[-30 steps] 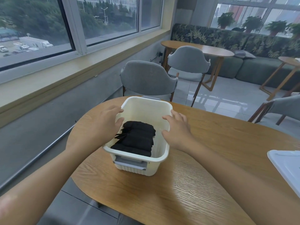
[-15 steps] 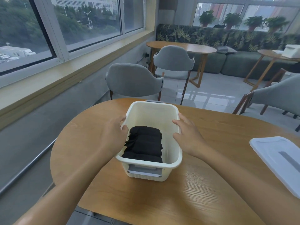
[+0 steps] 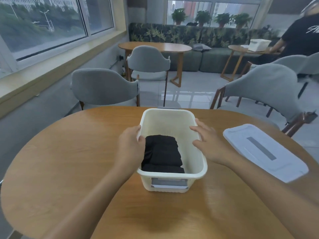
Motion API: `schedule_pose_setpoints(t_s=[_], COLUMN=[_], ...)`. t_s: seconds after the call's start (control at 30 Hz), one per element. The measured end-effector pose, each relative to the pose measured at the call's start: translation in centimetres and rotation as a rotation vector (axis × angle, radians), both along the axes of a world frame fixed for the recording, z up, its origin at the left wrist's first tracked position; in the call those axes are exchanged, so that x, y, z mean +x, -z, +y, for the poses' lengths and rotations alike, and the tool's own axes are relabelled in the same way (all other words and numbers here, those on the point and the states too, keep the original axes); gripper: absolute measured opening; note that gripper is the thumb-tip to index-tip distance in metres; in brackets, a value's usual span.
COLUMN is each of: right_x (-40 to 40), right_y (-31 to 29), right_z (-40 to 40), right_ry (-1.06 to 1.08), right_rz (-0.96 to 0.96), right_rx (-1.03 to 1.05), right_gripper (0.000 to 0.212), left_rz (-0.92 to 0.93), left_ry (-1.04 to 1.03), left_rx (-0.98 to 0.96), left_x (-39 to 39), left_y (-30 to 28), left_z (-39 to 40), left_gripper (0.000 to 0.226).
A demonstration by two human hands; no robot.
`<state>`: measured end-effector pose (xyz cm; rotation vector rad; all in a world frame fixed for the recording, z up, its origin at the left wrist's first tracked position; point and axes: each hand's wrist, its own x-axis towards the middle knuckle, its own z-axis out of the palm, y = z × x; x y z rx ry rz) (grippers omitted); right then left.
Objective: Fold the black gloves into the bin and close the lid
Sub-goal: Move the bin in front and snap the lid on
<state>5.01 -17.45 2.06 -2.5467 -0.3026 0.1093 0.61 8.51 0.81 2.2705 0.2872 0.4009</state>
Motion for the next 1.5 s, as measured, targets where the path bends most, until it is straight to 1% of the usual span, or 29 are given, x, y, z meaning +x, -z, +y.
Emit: schedule_pose_setpoints(t_s=[0.17, 0.3, 0.4, 0.47, 0.53, 0.57, 0.67, 0.73, 0.87, 1.03, 1.13, 1.2, 1.27, 1.4, 1.5], right_x=[0.0, 0.4, 0.6, 0.8, 1.8, 2.6, 4.7, 5.5, 5.8, 6.2, 6.9, 7.4, 7.9, 8.8, 9.2], right_y=[0.4, 1.0, 1.2, 1.3, 2.3, 3.1, 5.5, 6.6, 7.8, 9.4, 9.6, 9.6, 9.4, 8.9, 8.5], right_z=[-3.1, -4.6, -5.4, -6.0, -7.6, -8.8, -13.5, -16.5, -20.7, -23.2, -23.3, -23.4, -23.5, -23.6, -23.5], right_ry=[0.022, 0.008, -0.016, 0.037, 0.166, 0.236, 0.431, 0.552, 0.701, 0.779, 0.806, 0.837, 0.852, 0.839, 0.844], right_rz=[-0.007, 0.004, -0.006, -0.006, -0.013, -0.033, -0.092, -0.075, -0.039, 0.004, 0.044, 0.094, 0.154, 0.227, 0.275], right_rx=[0.005, 0.056, 0.159, 0.249, 0.286, 0.253, 0.003, -0.133, -0.328, -0.34, -0.369, -0.369, -0.372, -0.395, -0.394], right_gripper=[0.057, 0.057, 0.051, 0.055, 0.058, 0.058, 0.05, 0.045, 0.037, 0.04, 0.047, 0.055, 0.058, 0.046, 0.044], left_rz=[-0.01, -0.01, -0.031, -0.024, -0.005, -0.003, -0.005, -0.002, 0.005, -0.004, -0.008, -0.012, -0.014, -0.007, 0.003], left_ry=[0.049, 0.073, 0.125, 0.146, 0.153, 0.154, 0.161, 0.164, 0.162, 0.16, 0.162, 0.161, 0.155, 0.151, 0.146], left_rx=[-0.002, 0.116, 0.225, 0.28, 0.29, 0.29, 0.3, 0.291, 0.302, 0.307, 0.301, 0.301, 0.294, 0.282, 0.265], left_x=[0.3, 0.2, 0.1, 0.3, 0.5, 0.6, 0.6, 0.7, 0.4, 0.2, 0.3, 0.4, 0.4, 0.4, 0.4], left_y=[0.1, 0.0, -0.2, -0.1, 0.0, 0.0, 0.0, 0.1, -0.1, -0.4, -0.3, -0.2, -0.2, -0.2, -0.2], left_z=[-2.7, -4.3, -5.0, -5.1, -5.1, -5.1, -5.3, -5.4, -5.3, -5.6, -5.5, -5.4, -5.4, -5.4, -5.4], left_gripper=[0.039, 0.043, 0.045, 0.044, 0.041, 0.041, 0.04, 0.039, 0.038, 0.036, 0.035, 0.034, 0.033, 0.032, 0.032])
